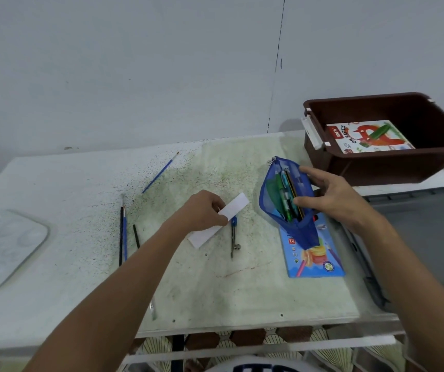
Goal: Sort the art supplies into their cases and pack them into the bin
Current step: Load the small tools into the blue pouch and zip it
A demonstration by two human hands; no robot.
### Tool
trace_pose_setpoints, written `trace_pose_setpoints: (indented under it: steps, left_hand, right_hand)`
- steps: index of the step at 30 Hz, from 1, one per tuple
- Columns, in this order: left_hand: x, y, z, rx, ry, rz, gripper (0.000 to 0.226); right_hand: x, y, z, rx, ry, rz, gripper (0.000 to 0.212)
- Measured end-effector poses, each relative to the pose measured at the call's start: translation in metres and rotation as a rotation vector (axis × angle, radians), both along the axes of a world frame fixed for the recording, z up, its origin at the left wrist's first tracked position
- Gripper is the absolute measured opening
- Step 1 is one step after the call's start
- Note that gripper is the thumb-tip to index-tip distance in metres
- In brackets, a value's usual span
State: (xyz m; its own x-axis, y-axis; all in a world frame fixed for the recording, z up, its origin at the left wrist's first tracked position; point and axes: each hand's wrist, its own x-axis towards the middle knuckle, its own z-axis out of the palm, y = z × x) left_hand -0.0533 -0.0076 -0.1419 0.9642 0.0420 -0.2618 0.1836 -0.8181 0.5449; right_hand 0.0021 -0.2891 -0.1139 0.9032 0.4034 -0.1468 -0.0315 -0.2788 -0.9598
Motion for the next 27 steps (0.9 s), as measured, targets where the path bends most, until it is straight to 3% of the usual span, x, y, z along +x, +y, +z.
trace_pose_setpoints:
  steps: [5,8,11,16,23,27]
  left_hand:
    - [0.0,-0.003,0.003,-0.003,0.022,0.0,0.02]
    - [0.004,-0.01,0.017,-0.063,-0.047,0.102,0.015]
    - [0.015,-0.032,0.041,-0.289,-0.132,0.242,0.018]
    - [0.041,-0.091,0.069,-0.614,0.092,0.323,0.02]
    - [0.06,-0.126,0.056,-0.495,0.049,0.358,0.02]
    - [0.058,-0.119,0.056,-0.535,0.062,0.315,0.025]
  right_hand:
    - [-0.002,-0.003,0.004,0.015,0.012,0.04,0.076]
    - [-0.003,-0.005,0.006,0.004,-0.002,0.073,0.078]
    - [-0.003,-0.007,0.009,0.009,-0.009,0.084,0.076]
    - [-0.003,-0.013,0.012,-0.003,-0.055,0.103,0.074]
    - [0.003,-0.016,0.005,-0.029,-0.074,0.062,0.079]
    - [0.008,-0.018,0.001,-0.048,-0.065,0.064,0.083]
